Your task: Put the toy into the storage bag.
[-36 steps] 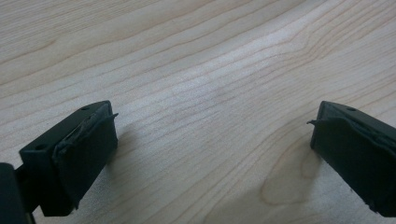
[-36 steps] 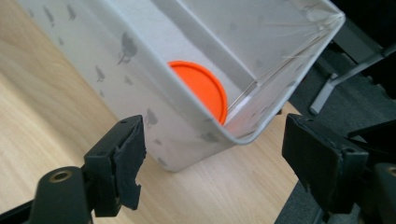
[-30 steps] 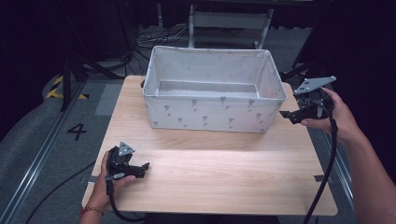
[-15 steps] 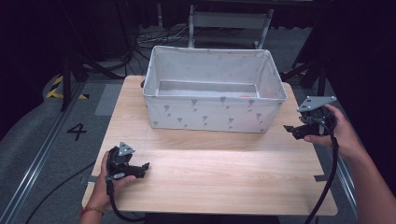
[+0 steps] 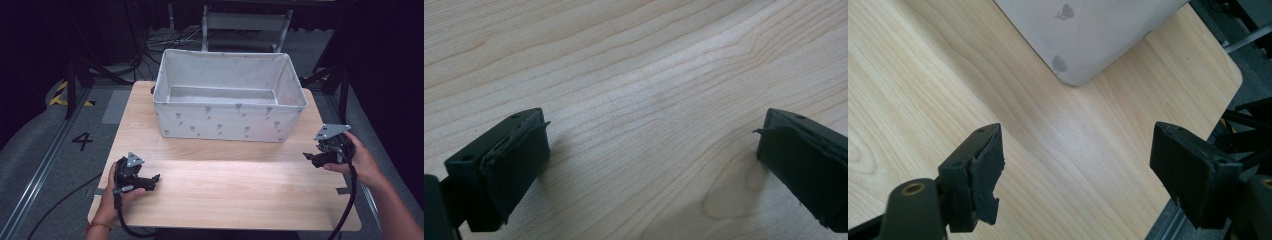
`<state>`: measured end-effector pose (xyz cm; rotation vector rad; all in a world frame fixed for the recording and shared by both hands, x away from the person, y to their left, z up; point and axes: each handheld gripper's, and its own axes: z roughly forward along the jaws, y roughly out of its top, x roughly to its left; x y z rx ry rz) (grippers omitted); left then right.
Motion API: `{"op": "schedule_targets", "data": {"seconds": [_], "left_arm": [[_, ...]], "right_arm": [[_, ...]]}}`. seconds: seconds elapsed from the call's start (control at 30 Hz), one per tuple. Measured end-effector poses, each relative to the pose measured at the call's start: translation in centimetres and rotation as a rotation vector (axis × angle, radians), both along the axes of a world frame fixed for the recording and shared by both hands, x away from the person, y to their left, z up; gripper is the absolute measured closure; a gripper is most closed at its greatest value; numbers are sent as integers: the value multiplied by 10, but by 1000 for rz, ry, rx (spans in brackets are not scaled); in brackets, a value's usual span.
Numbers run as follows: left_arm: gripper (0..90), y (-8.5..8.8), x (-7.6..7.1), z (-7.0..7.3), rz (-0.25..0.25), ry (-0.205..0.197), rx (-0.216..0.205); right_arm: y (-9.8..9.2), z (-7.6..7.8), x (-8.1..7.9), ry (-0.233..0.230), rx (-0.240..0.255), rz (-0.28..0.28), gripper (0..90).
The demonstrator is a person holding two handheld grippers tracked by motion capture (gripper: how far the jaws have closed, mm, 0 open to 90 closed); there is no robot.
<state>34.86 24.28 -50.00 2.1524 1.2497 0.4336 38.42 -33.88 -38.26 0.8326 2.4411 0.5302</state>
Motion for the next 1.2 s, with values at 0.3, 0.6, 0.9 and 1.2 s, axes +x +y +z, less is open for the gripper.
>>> {"op": "schedule_targets", "data": {"seconds": [0.3, 0.6, 0.9, 1.2], "left_arm": [[8, 0, 0, 0, 0, 0, 0], [9, 0, 0, 0, 3, -2, -1], [9, 0, -1, 0, 7, -2, 2], [9, 0, -1, 0, 10, -5, -1]], "right_arm": [[-7, -27, -16, -1, -5, 17, 225], [-18, -55, -34, 15, 37, 33, 216], [-31, -76, -45, 30, 127, 36, 189], [-39, -99, -57, 39, 225, -8, 188]]}}
